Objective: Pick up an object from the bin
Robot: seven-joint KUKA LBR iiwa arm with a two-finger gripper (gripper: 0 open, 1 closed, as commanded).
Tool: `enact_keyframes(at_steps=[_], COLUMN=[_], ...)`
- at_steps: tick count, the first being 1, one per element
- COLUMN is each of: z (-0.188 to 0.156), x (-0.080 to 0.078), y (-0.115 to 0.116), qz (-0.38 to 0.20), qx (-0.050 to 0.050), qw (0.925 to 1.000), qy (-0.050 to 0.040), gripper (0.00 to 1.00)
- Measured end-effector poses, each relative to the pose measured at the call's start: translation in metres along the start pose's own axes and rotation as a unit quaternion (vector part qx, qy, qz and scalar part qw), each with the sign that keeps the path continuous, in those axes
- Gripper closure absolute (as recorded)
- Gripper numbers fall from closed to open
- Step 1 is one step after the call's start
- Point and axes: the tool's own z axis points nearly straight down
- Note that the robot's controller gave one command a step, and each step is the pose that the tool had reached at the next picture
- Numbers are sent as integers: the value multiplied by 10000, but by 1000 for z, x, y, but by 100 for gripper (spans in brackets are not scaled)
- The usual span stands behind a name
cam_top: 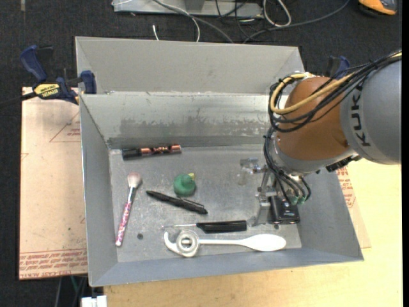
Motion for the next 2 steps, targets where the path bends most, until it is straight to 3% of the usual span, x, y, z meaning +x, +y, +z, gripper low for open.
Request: enact_keyframes(at_steps=[1,2], z=[-4,89], x=[-2,16], y=[0,60], qz=[-5,1636], qx=[2,-13], qw=[10000,9865], qy=[-39,-9], gripper=[0,0])
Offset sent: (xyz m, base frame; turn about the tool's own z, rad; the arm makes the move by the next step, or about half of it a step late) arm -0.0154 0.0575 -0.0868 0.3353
